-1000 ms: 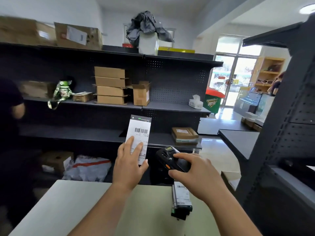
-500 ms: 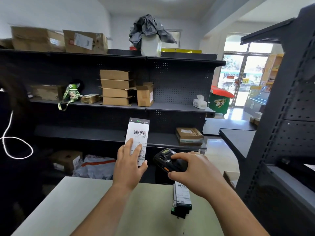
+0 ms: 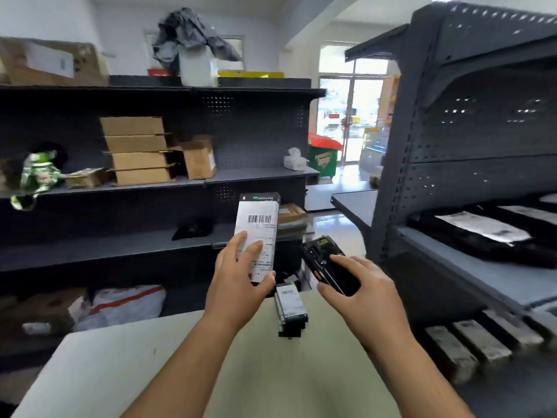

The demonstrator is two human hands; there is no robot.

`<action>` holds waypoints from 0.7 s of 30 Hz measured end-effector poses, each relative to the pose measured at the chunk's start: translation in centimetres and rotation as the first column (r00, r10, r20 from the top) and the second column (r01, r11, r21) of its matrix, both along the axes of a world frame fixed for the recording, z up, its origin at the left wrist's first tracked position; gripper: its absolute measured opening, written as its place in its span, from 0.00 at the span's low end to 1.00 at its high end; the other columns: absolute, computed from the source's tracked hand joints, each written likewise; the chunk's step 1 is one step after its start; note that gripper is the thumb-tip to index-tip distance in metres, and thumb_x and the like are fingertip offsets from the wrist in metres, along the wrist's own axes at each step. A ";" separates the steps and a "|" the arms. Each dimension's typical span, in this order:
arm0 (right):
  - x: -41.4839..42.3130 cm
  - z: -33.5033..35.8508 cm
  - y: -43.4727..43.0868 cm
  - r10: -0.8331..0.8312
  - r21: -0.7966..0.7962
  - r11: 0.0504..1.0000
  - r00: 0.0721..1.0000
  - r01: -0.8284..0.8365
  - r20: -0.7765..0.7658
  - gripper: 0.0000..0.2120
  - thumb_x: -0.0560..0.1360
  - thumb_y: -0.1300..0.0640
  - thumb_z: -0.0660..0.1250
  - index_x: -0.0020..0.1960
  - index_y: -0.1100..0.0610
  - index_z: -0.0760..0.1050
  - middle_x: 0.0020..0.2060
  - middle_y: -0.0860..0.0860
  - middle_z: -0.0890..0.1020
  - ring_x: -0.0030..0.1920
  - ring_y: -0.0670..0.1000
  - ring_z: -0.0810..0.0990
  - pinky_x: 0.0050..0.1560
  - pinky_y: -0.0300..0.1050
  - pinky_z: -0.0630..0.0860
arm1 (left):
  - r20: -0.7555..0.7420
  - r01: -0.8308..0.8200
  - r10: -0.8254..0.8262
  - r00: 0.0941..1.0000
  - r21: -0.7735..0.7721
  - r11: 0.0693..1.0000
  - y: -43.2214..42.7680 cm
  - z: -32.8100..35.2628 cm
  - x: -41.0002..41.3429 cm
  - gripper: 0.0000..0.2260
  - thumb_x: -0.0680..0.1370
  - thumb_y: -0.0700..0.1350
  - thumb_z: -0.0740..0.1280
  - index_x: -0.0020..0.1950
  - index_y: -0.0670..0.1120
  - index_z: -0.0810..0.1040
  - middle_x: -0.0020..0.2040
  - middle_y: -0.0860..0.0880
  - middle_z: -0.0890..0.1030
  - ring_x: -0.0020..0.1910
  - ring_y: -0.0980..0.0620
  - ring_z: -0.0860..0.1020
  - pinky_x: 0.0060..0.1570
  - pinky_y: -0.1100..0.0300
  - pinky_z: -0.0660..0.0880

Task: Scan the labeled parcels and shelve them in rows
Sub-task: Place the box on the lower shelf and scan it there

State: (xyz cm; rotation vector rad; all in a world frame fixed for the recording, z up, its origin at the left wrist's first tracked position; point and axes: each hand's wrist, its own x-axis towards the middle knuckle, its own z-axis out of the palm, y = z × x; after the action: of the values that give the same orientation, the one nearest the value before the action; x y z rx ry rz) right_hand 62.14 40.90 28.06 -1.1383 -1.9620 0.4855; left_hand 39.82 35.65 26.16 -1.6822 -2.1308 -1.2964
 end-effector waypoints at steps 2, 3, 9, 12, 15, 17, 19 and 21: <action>3.4 -0.2 -2.2 -0.118 0.025 0.993 0.992 0.119 -0.046 0.25 0.68 0.43 0.74 0.64 0.42 0.77 0.59 0.39 0.76 0.59 0.42 0.75 0.61 0.42 0.73 | -0.008 0.136 -0.136 0.991 0.008 0.991 0.3 0.8 3.1 0.26 0.75 0.54 0.71 0.72 0.55 0.70 0.76 0.60 0.57 0.72 0.56 0.59 0.60 0.62 0.64; 5.5 -0.1 -3.4 -0.173 0.030 0.984 0.983 0.175 -0.066 0.25 0.68 0.44 0.74 0.64 0.43 0.78 0.59 0.39 0.77 0.59 0.41 0.74 0.61 0.41 0.72 | -0.009 0.205 -0.205 0.979 0.016 0.979 0.5 1.1 5.0 0.26 0.75 0.53 0.72 0.71 0.55 0.70 0.76 0.60 0.58 0.72 0.56 0.59 0.61 0.62 0.64; 20.3 0.7 -9.6 -0.464 0.055 0.878 0.875 0.475 -0.135 0.23 0.68 0.46 0.77 0.62 0.44 0.79 0.56 0.41 0.78 0.58 0.42 0.76 0.61 0.33 0.70 | -0.058 0.566 -0.563 0.824 0.070 0.822 1.5 3.6 20.1 0.25 0.74 0.52 0.73 0.71 0.52 0.73 0.75 0.54 0.62 0.72 0.52 0.63 0.68 0.60 0.59; 28.4 0.6 -12.1 -0.589 0.035 0.798 0.791 0.602 -0.165 0.23 0.68 0.48 0.78 0.62 0.44 0.79 0.54 0.41 0.79 0.55 0.41 0.77 0.55 0.29 0.68 | -0.071 0.703 -0.700 0.711 0.054 0.709 2.2 4.8 29.1 0.25 0.74 0.53 0.73 0.70 0.51 0.73 0.75 0.53 0.63 0.72 0.51 0.64 0.68 0.58 0.62; 35.6 0.2 -13.6 -0.689 0.023 0.711 0.702 0.703 -0.181 0.24 0.67 0.47 0.77 0.62 0.44 0.79 0.54 0.42 0.79 0.54 0.43 0.77 0.54 0.35 0.69 | -0.095 0.803 -0.797 0.596 0.039 0.595 3.2 5.1 38.1 0.25 0.73 0.51 0.74 0.69 0.51 0.73 0.75 0.54 0.62 0.72 0.50 0.65 0.69 0.52 0.66; 40.6 -0.1 -14.2 -0.741 0.006 0.655 0.644 0.755 -0.191 0.24 0.67 0.47 0.77 0.62 0.45 0.79 0.53 0.43 0.78 0.54 0.43 0.76 0.54 0.35 0.68 | -0.098 0.844 -0.838 0.536 0.034 0.536 3.7 4.9 44.4 0.25 0.73 0.50 0.74 0.69 0.52 0.73 0.75 0.54 0.62 0.72 0.51 0.65 0.70 0.52 0.65; 45.3 -0.2 -14.6 -0.775 0.008 0.608 0.596 0.794 -0.211 0.24 0.67 0.48 0.77 0.63 0.46 0.79 0.51 0.41 0.77 0.54 0.44 0.77 0.54 0.36 0.69 | -0.077 0.870 -0.867 0.493 0.038 0.491 4.1 4.6 50.1 0.25 0.73 0.50 0.74 0.69 0.51 0.74 0.75 0.54 0.62 0.72 0.51 0.65 0.70 0.55 0.64; 49.9 -0.4 -14.4 -0.805 0.007 0.566 0.555 0.824 -0.211 0.24 0.68 0.47 0.77 0.63 0.46 0.79 0.51 0.41 0.77 0.53 0.45 0.78 0.55 0.38 0.72 | -0.060 0.889 -0.887 0.459 0.039 0.457 4.8 4.2 55.3 0.25 0.73 0.49 0.74 0.69 0.51 0.74 0.75 0.54 0.62 0.71 0.50 0.65 0.68 0.57 0.63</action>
State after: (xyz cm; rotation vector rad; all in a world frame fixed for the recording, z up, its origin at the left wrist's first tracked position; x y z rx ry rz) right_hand 112.00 26.50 27.66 -1.7057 -1.0660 -0.0366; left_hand 95.16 40.42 30.36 -2.9273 -1.0285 -1.4350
